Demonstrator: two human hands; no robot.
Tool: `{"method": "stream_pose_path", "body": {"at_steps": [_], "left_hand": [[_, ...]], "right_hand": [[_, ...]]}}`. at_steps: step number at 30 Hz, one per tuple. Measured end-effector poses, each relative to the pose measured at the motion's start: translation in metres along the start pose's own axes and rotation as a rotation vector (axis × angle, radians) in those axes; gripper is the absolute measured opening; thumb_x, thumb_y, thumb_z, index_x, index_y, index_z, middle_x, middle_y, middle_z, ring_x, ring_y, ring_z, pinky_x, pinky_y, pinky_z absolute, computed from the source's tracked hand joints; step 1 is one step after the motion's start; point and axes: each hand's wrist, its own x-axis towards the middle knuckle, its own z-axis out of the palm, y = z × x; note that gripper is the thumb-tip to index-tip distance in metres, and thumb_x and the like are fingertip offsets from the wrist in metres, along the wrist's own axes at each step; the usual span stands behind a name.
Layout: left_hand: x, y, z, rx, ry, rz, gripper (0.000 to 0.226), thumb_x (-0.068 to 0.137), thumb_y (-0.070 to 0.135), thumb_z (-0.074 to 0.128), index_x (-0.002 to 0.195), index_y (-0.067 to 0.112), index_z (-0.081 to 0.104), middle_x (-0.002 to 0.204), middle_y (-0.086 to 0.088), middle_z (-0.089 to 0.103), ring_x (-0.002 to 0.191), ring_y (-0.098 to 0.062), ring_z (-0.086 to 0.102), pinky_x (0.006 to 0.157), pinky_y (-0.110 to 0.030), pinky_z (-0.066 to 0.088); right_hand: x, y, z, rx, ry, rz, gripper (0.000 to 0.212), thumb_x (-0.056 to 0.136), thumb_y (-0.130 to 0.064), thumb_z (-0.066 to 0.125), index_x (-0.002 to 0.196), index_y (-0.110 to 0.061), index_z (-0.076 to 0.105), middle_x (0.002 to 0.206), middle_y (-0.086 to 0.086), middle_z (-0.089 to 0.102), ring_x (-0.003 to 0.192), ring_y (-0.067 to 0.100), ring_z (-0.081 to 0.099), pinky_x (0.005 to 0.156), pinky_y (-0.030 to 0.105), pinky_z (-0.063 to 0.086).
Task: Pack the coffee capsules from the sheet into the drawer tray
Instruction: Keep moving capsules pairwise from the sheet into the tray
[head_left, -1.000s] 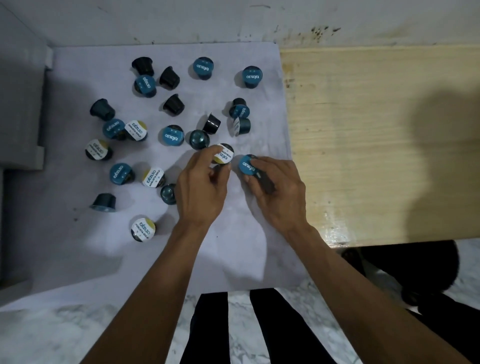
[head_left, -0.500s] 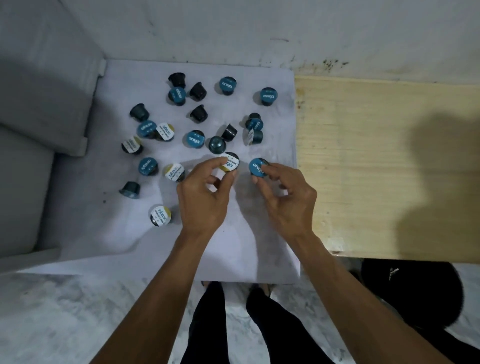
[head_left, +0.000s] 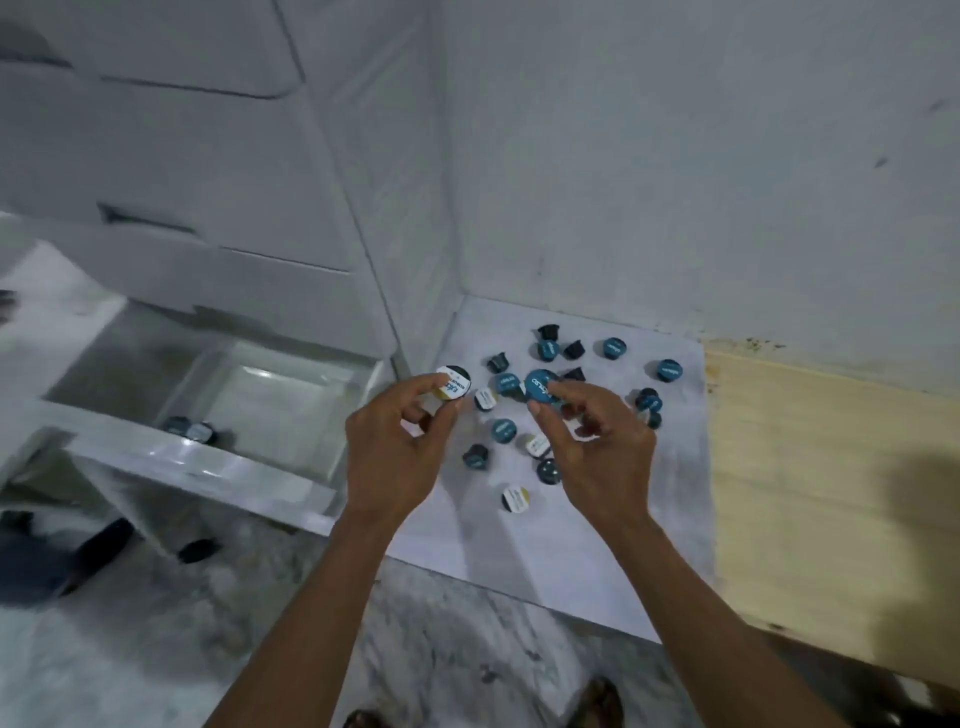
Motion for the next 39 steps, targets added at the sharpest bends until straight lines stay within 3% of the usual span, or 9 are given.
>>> {"method": "stream_pose_path", "body": {"at_steps": [5,9,15,18,23,29,32,34,39], "left_hand": [[0.019,-0.051,-0.117,0.03,0.039,0.036,0.023,0.079,0.019,0.08,0.102,0.02,0.074,0.082,0.013,0.071,0.057,0.0,0.06,0.055,-0.011,0.045],[0.03,-0.104,-0.21,0.054,0.031,-0.01,0.022,0.079,0.018,0.08,0.099,0.022,0.074,0.086,0.014,0.072,0.065,-0.006,0.064,0.055,-0.01,0.046],[0.074,-0.158,-0.295,0.173,-0.065,-0.076,0.019,0.077,0.022,0.081,0.096,0.023,0.076,0.07,0.02,0.061,0.067,0.011,0.061,0.059,0.0,0.04],[0.103,-0.182,-0.302,0.213,-0.151,-0.063,0.018,0.079,0.028,0.079,0.097,0.026,0.075,0.073,0.019,0.067,0.065,0.012,0.06,0.055,-0.003,0.04],[0.138,-0.22,-0.284,0.28,-0.335,-0.06,0.016,0.077,0.031,0.08,0.092,0.029,0.074,0.041,0.023,0.051,0.049,0.007,0.057,0.054,-0.01,0.036],[0.172,-0.269,-0.255,0.349,-0.65,-0.032,0.018,0.076,0.031,0.081,0.093,0.029,0.076,0.066,0.023,0.061,0.051,0.007,0.054,0.058,-0.015,0.04],[0.19,-0.293,-0.236,0.37,-0.779,0.042,0.02,0.077,0.031,0.081,0.095,0.026,0.076,0.086,0.017,0.07,0.062,0.02,0.054,0.063,-0.009,0.038],[0.197,-0.306,-0.225,0.41,-0.876,0.094,0.019,0.078,0.032,0.08,0.096,0.028,0.076,0.085,0.018,0.069,0.067,0.026,0.051,0.063,-0.007,0.036],[0.209,-0.338,-0.196,0.401,-1.102,0.086,0.018,0.077,0.04,0.078,0.094,0.035,0.074,0.091,0.021,0.072,0.065,0.016,0.054,0.068,-0.028,0.052]], "right_hand": [[-0.024,-0.059,0.086,0.01,-0.062,-0.042,0.022,0.078,-0.021,0.081,0.098,-0.015,0.074,0.093,-0.004,0.072,0.075,0.009,0.065,0.059,0.025,0.051],[-0.052,-0.099,0.161,-0.04,-0.129,-0.069,0.022,0.077,-0.021,0.082,0.098,-0.018,0.074,0.093,-0.006,0.072,0.074,0.006,0.064,0.058,0.023,0.05],[-0.064,-0.137,0.244,0.007,-0.255,0.008,0.019,0.077,-0.025,0.081,0.095,-0.023,0.075,0.096,-0.011,0.073,0.073,0.01,0.066,0.057,0.019,0.048],[-0.052,-0.139,0.271,-0.03,-0.299,-0.016,0.02,0.077,-0.024,0.082,0.095,-0.021,0.076,0.095,-0.01,0.073,0.073,0.009,0.066,0.057,0.018,0.05],[-0.038,-0.106,0.304,-0.125,-0.393,0.009,0.022,0.075,-0.022,0.084,0.095,-0.022,0.076,0.091,-0.014,0.072,0.069,0.007,0.064,0.063,0.015,0.05],[-0.038,-0.065,0.338,-0.267,-0.622,0.136,0.02,0.079,-0.028,0.08,0.098,-0.024,0.076,0.082,-0.012,0.069,0.065,0.01,0.061,0.067,0.028,0.055],[-0.033,-0.052,0.354,-0.323,-0.767,0.151,0.022,0.081,-0.025,0.077,0.103,-0.02,0.075,0.092,-0.002,0.072,0.069,0.011,0.062,0.07,0.031,0.055],[-0.031,-0.043,0.364,-0.366,-0.86,0.158,0.023,0.082,-0.025,0.075,0.104,-0.018,0.074,0.093,0.001,0.071,0.073,0.011,0.061,0.071,0.03,0.052],[-0.031,-0.022,0.385,-0.424,-1.012,0.173,0.023,0.082,-0.021,0.07,0.105,-0.021,0.072,0.097,0.001,0.07,0.082,0.015,0.061,0.074,0.033,0.052]]}}
